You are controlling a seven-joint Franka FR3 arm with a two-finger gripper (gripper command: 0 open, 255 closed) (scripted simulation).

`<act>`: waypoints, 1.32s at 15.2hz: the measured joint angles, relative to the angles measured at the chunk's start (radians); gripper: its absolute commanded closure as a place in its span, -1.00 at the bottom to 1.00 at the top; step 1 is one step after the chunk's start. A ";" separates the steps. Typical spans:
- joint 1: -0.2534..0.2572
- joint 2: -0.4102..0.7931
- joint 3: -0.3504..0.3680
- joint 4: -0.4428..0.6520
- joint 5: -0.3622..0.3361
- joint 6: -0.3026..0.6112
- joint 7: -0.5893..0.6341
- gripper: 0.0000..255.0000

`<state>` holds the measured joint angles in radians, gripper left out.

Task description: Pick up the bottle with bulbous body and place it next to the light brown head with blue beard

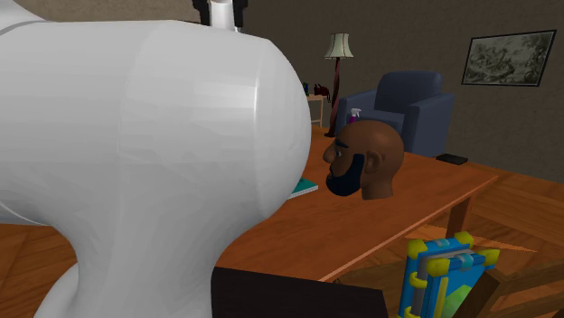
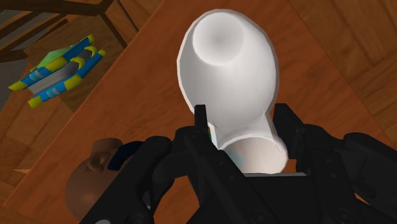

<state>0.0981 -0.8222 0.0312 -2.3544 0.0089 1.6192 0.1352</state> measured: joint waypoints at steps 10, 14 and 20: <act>-0.001 0.052 0.000 0.167 -0.001 -0.114 0.001 1.00; -0.010 0.170 -0.024 0.249 -0.016 -0.080 -0.027 1.00; -0.022 0.372 -0.067 0.401 -0.031 -0.029 -0.077 1.00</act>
<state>0.0757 -0.4499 -0.0353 -1.9535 -0.0221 1.5907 0.0578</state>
